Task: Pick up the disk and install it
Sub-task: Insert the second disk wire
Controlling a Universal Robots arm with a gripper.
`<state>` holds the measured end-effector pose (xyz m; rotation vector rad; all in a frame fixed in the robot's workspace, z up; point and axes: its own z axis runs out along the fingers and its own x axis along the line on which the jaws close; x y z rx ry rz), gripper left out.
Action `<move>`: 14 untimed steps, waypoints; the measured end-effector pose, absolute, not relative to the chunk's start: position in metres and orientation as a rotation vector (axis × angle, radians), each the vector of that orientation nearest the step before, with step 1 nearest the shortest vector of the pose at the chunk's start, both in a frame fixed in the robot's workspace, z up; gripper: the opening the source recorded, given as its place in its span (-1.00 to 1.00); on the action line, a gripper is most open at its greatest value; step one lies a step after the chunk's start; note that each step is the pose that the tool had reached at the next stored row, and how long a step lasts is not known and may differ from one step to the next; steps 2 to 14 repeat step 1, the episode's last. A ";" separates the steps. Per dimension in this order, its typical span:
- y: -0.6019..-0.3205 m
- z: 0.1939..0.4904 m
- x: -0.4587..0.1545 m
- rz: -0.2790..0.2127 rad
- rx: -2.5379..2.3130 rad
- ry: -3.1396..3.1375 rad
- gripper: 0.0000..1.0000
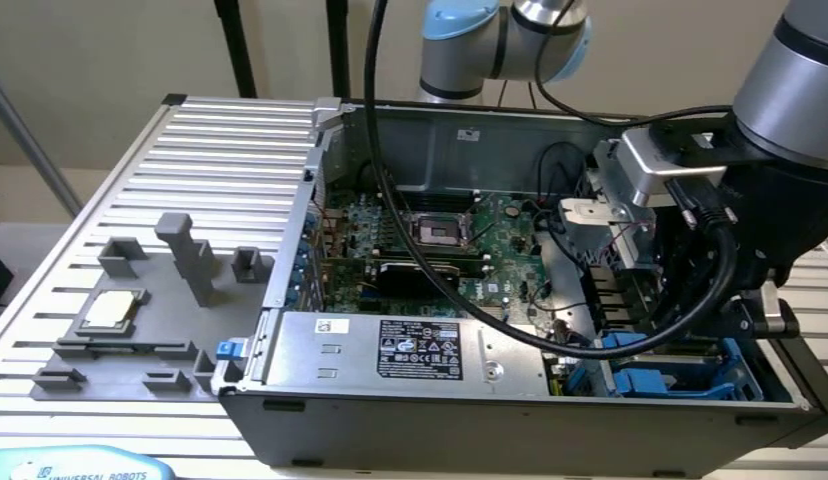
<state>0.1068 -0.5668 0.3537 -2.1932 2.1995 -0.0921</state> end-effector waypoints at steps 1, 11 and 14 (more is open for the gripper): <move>-0.567 0.354 0.107 -0.092 -2.193 2.200 -0.52; -0.567 0.354 0.107 -0.092 -2.193 2.200 -0.52; -0.567 0.354 0.107 -0.092 -2.193 2.200 -0.52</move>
